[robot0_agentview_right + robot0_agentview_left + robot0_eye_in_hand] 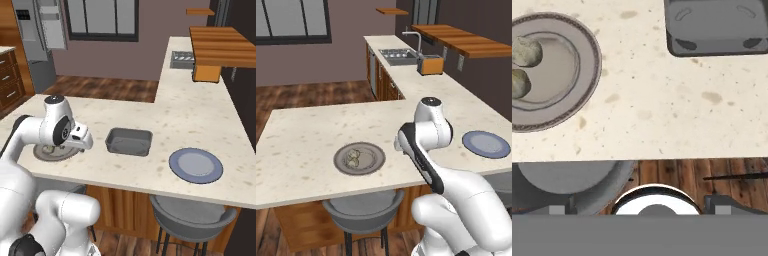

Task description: Place two dumplings into each of the tupperware containers and then place the containers in the fridge.

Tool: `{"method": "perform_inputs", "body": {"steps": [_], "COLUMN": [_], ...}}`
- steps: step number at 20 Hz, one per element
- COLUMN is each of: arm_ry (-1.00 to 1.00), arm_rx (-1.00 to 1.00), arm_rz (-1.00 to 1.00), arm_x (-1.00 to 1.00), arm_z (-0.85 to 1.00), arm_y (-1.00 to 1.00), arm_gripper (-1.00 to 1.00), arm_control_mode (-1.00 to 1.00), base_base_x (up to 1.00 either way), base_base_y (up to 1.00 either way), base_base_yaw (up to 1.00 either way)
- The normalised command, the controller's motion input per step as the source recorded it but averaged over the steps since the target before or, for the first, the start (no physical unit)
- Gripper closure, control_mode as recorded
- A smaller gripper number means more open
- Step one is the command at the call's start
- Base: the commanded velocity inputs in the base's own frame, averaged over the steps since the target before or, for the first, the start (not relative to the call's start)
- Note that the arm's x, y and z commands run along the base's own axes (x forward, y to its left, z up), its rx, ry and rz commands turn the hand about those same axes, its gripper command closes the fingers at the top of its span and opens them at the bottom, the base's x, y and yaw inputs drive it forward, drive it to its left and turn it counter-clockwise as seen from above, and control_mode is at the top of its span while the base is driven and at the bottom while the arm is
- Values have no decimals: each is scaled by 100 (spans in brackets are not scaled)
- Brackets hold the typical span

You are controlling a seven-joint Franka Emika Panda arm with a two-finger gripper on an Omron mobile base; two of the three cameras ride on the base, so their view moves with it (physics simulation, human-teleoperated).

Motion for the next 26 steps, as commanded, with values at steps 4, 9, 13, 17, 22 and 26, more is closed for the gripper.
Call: {"method": "perform_inputs", "body": {"steps": [4,9,13,17,22,26], "arm_ry": [0,0,2,2,0,2], "arm_rx": [0,0,0,0,0,2], "arm_rz": [1,1,0,0,0,0], "arm_x": [61,53,49,16,0,3], "arm_z": [-57,-63,-43,-4,0,0], "arm_y": [19,32,38,48,50,52], "arm_gripper": [-100,-100,-100,-100,-100,-100], "arm_control_mode": [-100,-100,-100,-100,-100,-100], "base_base_x": [0,0,0,0,0,0], "base_base_y": [0,0,0,0,0,0], "base_base_yaw": [0,0,0,0,0,0]}}
